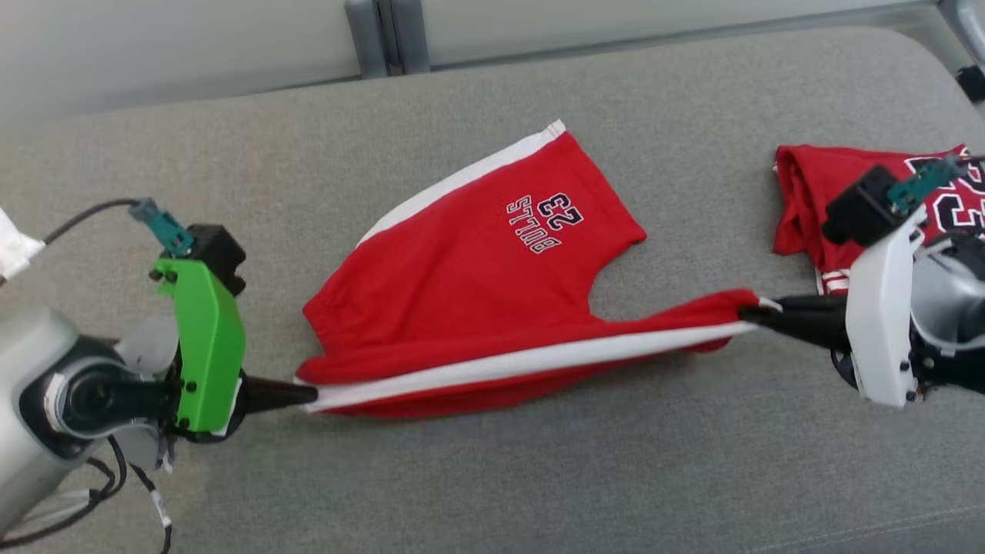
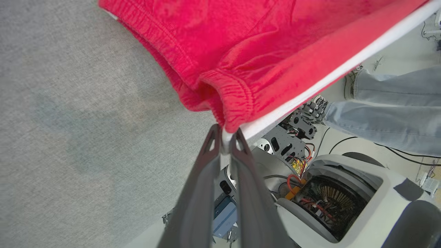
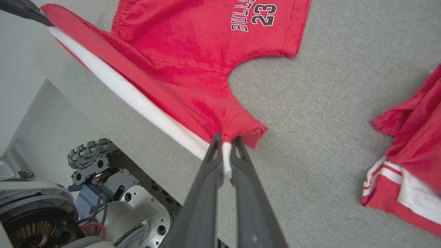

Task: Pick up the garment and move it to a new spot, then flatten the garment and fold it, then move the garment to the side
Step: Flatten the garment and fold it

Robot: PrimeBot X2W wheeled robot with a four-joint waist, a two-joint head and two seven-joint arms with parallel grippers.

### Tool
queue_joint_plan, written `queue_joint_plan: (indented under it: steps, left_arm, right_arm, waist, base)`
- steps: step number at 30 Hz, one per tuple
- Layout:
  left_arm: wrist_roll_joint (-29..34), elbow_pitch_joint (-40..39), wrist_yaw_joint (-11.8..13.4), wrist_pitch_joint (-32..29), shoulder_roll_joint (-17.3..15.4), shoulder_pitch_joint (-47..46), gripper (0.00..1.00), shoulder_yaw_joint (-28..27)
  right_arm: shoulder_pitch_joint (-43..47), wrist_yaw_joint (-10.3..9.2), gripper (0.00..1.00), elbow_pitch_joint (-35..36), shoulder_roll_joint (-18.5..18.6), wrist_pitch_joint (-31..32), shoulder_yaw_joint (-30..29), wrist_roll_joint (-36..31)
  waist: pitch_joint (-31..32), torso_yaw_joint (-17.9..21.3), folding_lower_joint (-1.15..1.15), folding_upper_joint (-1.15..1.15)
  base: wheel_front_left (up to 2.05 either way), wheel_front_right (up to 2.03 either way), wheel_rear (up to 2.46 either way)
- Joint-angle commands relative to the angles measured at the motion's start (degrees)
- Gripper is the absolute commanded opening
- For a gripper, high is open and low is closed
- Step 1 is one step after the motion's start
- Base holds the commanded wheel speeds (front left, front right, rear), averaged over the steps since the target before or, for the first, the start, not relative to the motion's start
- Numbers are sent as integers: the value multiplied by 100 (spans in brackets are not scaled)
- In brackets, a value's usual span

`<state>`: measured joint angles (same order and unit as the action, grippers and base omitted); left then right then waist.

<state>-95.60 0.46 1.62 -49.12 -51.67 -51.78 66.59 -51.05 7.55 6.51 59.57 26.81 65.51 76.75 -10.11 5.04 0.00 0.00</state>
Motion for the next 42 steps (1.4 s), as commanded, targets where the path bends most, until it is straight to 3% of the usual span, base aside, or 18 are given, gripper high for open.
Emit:
queue_joint_plan:
  steps: [1, 14, 24, 29, 30, 31, 32, 33, 34, 42]
  left_arm:
    - [-36, 117, 52, -141, 64, -222, 0, -70]
    - [-289, 970, 284, -1006, 719, -1755, 0, -548]
    - [-350, 1252, 610, -1228, 1093, -2431, 0, -754]
    - [-309, 1371, 643, -1205, 1227, -2544, 0, -789]
    - [-296, 1401, 644, -1165, 1252, -2538, 13, -800]
    - [-290, 1433, 634, -1144, 1281, -2512, 33, -797]
    - [-290, 1454, 620, -1133, 1303, -2480, 45, -787]
    - [-257, 1485, 581, -1064, 1318, -2444, 65, -794]
    - [-267, 1521, 574, -1044, 1328, -2413, 100, -801]
    - [-155, 1683, 170, -549, 1305, -2099, 100, -892]
  right_arm:
    - [-241, -13, 0, -126, -72, 134, -75, 45]
    - [-2066, -12, 0, -1295, -727, 673, -398, 251]
    - [-2911, -12, 0, -2191, -1152, 554, -230, 226]
    - [-3142, -11, 0, -2480, -1308, 498, 34, 129]
    - [-3189, -11, 0, -2541, -1346, 430, 76, 122]
    - [-3206, -11, 9, -2600, -1380, 352, 112, 138]
    - [-3203, -11, 45, -2647, -1409, 284, 140, 167]
    - [-3214, -11, 100, -2694, -1438, 169, 159, 175]
    - [-3232, -11, 100, -2712, -1468, 51, 169, 174]
    - [-3054, -11, 100, -2982, -1563, -1550, 372, -185]
  waist:
    - [-766, -240, 0, 0]
    - [-2089, -648, 0, 0]
    - [-2568, -857, 0, 0]
    - [-2612, -893, 0, 0]
    - [-2595, -894, 0, 0]
    - [-2565, -894, 0, 0]
    - [-2532, -894, 0, 0]
    - [-2477, -891, 0, 0]
    - [-2436, -887, 0, 0]
    - [-1757, -845, 0, 0]
  base:
    - [0, 0, 0]
    - [0, 0, 0]
    - [0, 0, 0]
    - [0, 0, 0]
    - [0, 0, 0]
    - [0, 0, 0]
    - [0, 0, 0]
    - [0, 0, 0]
    - [0, 0, 0]
    - [0, 0, 0]
